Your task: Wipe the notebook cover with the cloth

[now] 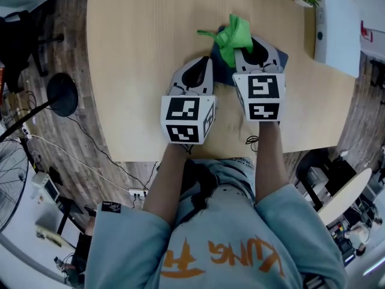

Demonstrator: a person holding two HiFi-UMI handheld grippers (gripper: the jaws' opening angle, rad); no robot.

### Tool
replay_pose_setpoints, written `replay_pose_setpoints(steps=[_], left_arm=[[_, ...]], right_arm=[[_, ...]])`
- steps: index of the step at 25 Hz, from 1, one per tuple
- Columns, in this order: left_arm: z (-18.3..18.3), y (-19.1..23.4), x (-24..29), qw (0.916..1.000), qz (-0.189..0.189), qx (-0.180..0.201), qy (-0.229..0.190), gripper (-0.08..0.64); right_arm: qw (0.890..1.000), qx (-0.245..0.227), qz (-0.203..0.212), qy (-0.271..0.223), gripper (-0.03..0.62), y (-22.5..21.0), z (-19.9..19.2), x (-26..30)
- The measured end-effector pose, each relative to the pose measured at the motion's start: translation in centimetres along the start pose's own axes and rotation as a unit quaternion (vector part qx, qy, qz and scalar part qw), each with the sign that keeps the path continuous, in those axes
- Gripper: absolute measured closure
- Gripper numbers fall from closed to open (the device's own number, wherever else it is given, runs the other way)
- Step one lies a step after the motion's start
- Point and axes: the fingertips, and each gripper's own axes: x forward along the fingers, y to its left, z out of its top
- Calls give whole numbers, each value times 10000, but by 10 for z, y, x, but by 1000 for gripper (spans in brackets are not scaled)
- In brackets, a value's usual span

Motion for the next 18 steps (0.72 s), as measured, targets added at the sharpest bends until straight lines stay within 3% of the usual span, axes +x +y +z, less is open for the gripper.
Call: replay_pose_setpoints(steps=[18], left_arm=[[-6,-19,6,9994,-242,206,137,543]], right_arm=[[9969,467,-631,71,520,-47,-30,-24]])
